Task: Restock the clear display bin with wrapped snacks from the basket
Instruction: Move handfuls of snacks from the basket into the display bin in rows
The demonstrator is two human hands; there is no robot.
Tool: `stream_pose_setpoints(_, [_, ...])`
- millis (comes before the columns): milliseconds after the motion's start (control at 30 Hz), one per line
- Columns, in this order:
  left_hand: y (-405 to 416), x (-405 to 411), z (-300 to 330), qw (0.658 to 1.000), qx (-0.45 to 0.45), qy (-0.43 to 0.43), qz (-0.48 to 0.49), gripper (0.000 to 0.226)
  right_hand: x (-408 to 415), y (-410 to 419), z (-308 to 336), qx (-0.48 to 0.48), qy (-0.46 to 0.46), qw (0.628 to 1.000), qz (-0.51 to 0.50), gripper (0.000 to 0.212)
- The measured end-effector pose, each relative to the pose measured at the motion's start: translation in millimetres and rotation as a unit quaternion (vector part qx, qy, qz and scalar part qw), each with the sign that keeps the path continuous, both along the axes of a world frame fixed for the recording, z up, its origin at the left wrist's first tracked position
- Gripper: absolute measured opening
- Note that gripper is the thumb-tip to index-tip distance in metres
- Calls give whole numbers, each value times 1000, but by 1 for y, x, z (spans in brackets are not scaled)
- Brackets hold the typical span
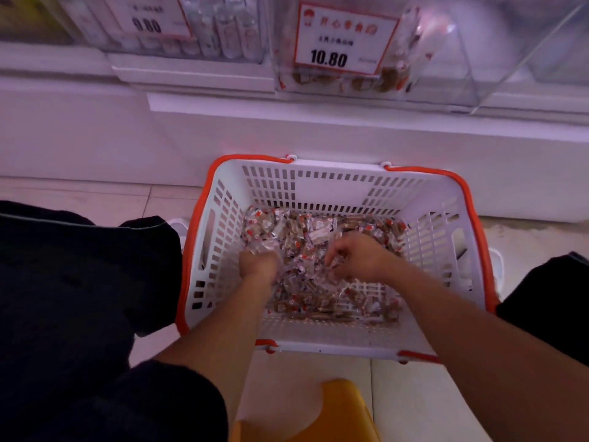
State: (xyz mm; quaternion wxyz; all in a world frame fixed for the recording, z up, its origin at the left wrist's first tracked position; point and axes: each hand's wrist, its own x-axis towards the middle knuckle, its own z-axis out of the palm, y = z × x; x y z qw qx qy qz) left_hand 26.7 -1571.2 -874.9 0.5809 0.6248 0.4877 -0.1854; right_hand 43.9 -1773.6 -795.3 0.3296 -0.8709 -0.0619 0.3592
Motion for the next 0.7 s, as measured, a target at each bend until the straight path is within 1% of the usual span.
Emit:
stream_pose_setpoints(67, [-2,10,31,989,-140,-33,-29,40,12,-6,41,90,96,991,-2,23])
stream_pose_setpoints(100, [-6,18,53,974,-215,-47,-45,33,18,-11,62,118,117,986,12,24])
stream_pose_setpoints(133, [-8,27,77,957,-274,-68,-64,27,24,-14,84,135,114,984,31,24])
stream_pose_setpoints(200, [-11,47,128,927,-337,-118,-118,20,32,-21,129,159,76,983,56,23])
stream_pose_setpoints(267, [-12,61,185,903,-353,-160,-184,19,35,-28,174,183,31,981,58,23])
stream_pose_setpoints(333, [-12,66,235,890,-335,-200,-234,16,30,-34,212,221,-20,973,55,24])
stream_pose_setpoints(400, [-15,66,275,883,-302,-247,-263,18,23,-37,239,264,-72,960,55,24])
stream_pose_setpoints(467, [-19,66,304,875,-274,-294,-268,24,19,-36,258,298,-104,947,59,21])
stream_pose_setpoints(567, [-24,66,337,863,-282,-324,-267,26,20,-30,277,332,-101,936,61,19])
stream_pose_setpoints(633, [-25,66,349,847,-292,-334,-293,46,25,-26,284,338,-83,935,70,19])
stream_pose_setpoints(667, [-26,66,352,838,-290,-347,-306,52,29,-25,286,336,-77,935,78,19])
stream_pose_setpoints(700, [-28,67,353,832,-278,-364,-313,53,32,-24,288,332,-73,937,83,19])
